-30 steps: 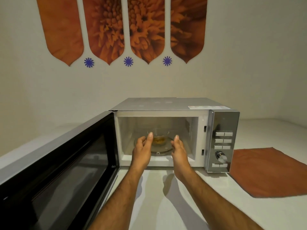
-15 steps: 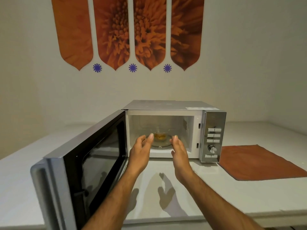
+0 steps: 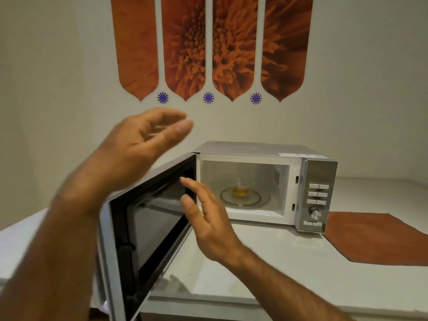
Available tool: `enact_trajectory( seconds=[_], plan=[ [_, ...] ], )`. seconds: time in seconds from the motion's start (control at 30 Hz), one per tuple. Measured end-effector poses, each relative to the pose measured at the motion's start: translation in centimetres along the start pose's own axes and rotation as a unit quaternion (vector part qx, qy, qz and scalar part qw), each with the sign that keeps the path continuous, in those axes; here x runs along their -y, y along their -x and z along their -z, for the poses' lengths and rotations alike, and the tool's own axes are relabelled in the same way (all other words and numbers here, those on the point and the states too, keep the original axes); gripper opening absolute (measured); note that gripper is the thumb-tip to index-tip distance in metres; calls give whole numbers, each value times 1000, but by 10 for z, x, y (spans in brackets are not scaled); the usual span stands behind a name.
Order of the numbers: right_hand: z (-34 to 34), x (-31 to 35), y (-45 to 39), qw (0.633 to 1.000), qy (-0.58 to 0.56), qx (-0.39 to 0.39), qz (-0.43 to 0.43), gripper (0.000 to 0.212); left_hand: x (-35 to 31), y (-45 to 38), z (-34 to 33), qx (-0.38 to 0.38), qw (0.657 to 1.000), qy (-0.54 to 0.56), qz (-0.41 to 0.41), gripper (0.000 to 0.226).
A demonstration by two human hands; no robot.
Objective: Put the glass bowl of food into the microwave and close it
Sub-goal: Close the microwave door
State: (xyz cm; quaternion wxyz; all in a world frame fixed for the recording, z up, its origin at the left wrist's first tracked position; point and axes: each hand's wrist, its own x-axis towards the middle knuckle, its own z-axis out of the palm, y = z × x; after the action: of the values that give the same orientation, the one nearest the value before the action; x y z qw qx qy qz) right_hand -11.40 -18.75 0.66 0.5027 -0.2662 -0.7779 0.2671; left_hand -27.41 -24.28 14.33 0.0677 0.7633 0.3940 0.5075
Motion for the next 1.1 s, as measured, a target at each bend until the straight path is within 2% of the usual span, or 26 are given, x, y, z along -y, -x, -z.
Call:
enact_trajectory(
  seconds=[0.17,0.27,0.3,0.37,0.43,0.5,0.7,0.8,0.9,1.1],
  plan=[
    [-28,23,-11,987,90,90,103,63,31,-3,55,34,993,-90,69,77],
    [-42,31,-15,974,125,124,143,67,63,-4,57,99,984,-94,115,52],
    [-45,31,-15,970,135,132,153,69,73,-4,54,122,979,-96,133,50],
    [-50,31,-15,965,146,142,163,71,88,-3,47,156,967,-108,173,57],
    [-49,30,-14,967,141,139,163,71,97,-2,40,170,960,-112,192,74],
    [-44,28,-12,970,129,124,164,69,102,0,34,173,960,-111,188,90],
    [-21,13,0,982,65,50,171,76,108,-6,9,146,976,-59,149,92],
    [-1,5,4,984,26,3,177,70,105,-13,-10,140,981,-49,123,96],
    [23,-1,7,982,1,-43,186,62,103,-21,-31,128,987,-17,91,96],
    [81,-9,8,973,3,-136,188,66,103,-37,-81,102,993,50,34,80]
  ],
)
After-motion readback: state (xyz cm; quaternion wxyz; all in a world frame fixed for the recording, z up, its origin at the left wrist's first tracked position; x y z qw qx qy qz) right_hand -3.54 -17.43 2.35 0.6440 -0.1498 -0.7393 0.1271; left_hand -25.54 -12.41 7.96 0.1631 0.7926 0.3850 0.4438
